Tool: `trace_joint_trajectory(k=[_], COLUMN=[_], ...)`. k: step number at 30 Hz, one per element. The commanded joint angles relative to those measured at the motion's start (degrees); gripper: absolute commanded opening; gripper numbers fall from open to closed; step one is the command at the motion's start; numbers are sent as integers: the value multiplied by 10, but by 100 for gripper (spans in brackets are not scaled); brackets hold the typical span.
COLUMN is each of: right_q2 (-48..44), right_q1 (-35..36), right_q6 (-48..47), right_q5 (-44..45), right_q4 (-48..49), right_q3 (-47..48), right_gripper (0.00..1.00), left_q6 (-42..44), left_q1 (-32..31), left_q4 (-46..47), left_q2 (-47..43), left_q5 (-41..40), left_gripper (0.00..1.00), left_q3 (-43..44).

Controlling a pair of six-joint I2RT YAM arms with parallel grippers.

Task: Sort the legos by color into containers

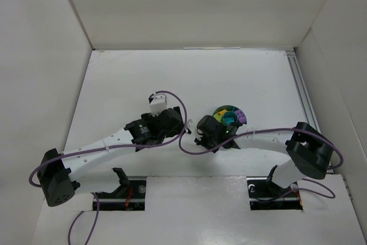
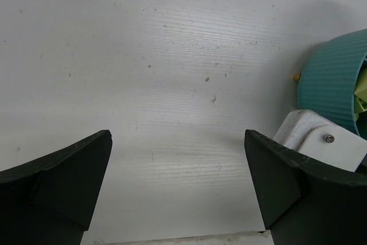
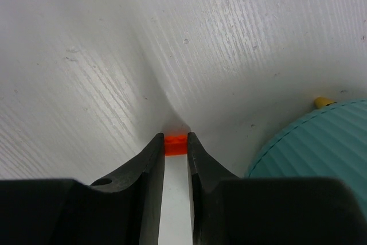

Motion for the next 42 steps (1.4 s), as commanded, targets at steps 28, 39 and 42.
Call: trace_joint_trajectory(k=[28, 39, 42], right_q2=[-314, -312, -312], right_q1=[-163, -228, -228], right_q6=[-20, -25, -25], right_q5=[88, 58, 48], right_q4=[-155, -155, -155], right_q3=[24, 19, 19], right_gripper=[17, 17, 17], left_q6=[21, 38, 43], left_q1=[35, 40, 40], left_q4=[13, 19, 26], left_q2=[33, 48, 54], left_q5=[12, 23, 23], left_gripper=[100, 100, 100], left_q3=[32, 44, 44])
